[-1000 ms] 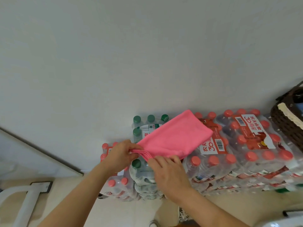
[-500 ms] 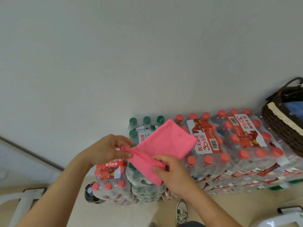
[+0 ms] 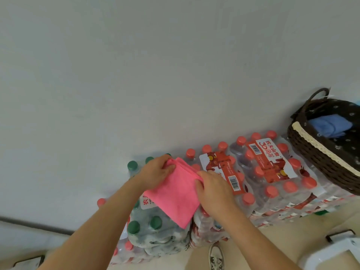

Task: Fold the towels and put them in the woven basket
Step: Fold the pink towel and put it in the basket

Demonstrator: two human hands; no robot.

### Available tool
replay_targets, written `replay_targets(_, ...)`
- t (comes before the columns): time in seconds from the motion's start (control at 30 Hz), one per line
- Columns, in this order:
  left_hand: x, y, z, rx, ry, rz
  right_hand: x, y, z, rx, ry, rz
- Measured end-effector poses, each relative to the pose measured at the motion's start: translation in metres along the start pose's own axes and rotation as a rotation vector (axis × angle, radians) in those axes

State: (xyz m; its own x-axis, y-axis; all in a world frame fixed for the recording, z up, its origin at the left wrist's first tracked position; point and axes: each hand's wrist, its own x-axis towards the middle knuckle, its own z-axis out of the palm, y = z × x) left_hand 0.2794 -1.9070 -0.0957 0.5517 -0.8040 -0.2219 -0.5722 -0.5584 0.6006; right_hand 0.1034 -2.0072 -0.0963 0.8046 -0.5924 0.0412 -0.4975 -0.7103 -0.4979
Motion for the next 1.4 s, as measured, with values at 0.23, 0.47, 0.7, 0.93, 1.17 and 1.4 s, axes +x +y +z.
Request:
replay_targets(0.23,0.018,-0.001,0.01,0.126,0.059,-0.032,0.013,0.01,0.01,-0.198,-0.001,-0.03)
replay_targets(0.47,0.025,-0.006,0.02,0.175,0.075,-0.019,0.022,0.022,0.019,-0.254,0.009,-0.063)
replay_targets(0.7,0.031,-0.008,0.026,0.242,0.07,0.009,0.022,0.028,0.027,-0.201,0.017,-0.071)
replay_targets(0.93,0.031,-0.006,0.022,0.266,0.044,0.156,0.027,0.035,0.03,-0.169,-0.011,-0.079)
replay_targets(1.17,0.033,-0.004,0.007,0.052,-0.056,-0.067,0.039,0.041,0.011,0.066,-0.191,-0.047)
replay_targets(1.4,0.017,0.01,-0.014,-0.159,-0.122,-0.005,0.055,0.047,-0.005,0.097,-0.495,-0.07)
